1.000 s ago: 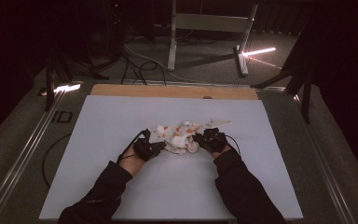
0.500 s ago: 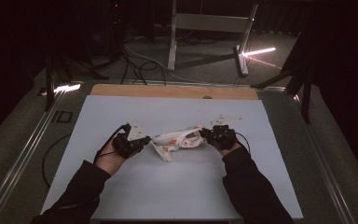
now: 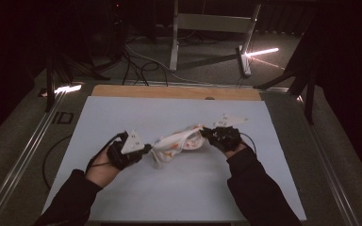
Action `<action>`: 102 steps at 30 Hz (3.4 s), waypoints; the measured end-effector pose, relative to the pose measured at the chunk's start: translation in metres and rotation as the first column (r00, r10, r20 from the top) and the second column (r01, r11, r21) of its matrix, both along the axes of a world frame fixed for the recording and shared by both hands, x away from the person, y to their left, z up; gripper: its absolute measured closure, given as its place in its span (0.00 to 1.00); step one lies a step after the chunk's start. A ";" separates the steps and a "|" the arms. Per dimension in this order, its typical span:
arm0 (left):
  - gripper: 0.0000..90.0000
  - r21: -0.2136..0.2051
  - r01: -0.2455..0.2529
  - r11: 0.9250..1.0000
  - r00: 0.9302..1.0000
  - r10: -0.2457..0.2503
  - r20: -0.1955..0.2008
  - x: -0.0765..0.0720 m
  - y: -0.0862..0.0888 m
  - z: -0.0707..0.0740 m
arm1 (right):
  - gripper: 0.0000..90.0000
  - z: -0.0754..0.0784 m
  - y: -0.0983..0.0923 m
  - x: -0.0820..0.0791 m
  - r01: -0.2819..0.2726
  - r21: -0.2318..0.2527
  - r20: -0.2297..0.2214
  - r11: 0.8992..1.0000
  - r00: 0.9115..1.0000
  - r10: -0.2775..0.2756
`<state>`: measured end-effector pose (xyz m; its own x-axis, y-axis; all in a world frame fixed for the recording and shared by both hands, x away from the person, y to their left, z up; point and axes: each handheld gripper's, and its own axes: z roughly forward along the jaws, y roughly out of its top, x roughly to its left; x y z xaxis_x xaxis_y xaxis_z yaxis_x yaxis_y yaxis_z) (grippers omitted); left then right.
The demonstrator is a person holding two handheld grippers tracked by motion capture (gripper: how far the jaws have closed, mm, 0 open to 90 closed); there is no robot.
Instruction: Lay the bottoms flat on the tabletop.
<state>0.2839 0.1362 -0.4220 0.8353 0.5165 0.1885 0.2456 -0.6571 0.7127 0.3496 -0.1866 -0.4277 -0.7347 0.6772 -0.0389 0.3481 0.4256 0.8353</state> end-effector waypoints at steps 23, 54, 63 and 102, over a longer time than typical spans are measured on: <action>0.96 0.077 0.129 0.989 0.969 -0.110 -0.221 -0.056 -0.007 -0.074 | 0.82 -0.071 -0.015 -0.079 -0.198 -0.121 -0.246 0.973 0.955 0.164; 0.54 0.013 -0.248 0.969 0.932 0.242 -0.269 0.040 -0.030 -0.084 | 0.59 -0.076 -0.020 -0.011 0.077 -0.081 -0.221 0.994 0.971 -0.093; 0.71 0.023 -0.259 0.966 0.911 0.252 -0.325 0.042 -0.031 -0.086 | 0.95 -0.085 -0.017 -0.011 0.039 -0.178 -0.236 0.983 0.968 -0.081; 0.97 -0.009 -0.166 0.986 0.957 0.159 -0.241 0.043 -0.025 -0.072 | 0.99 -0.077 -0.061 -0.092 -0.015 -0.188 -0.256 0.982 0.966 -0.034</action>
<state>0.3274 0.1115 -0.4937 0.7582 0.6516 -0.0230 0.5127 -0.5740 0.6385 0.2577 -0.2480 -0.5045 -0.7301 0.6829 0.0236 0.5451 0.5614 0.6227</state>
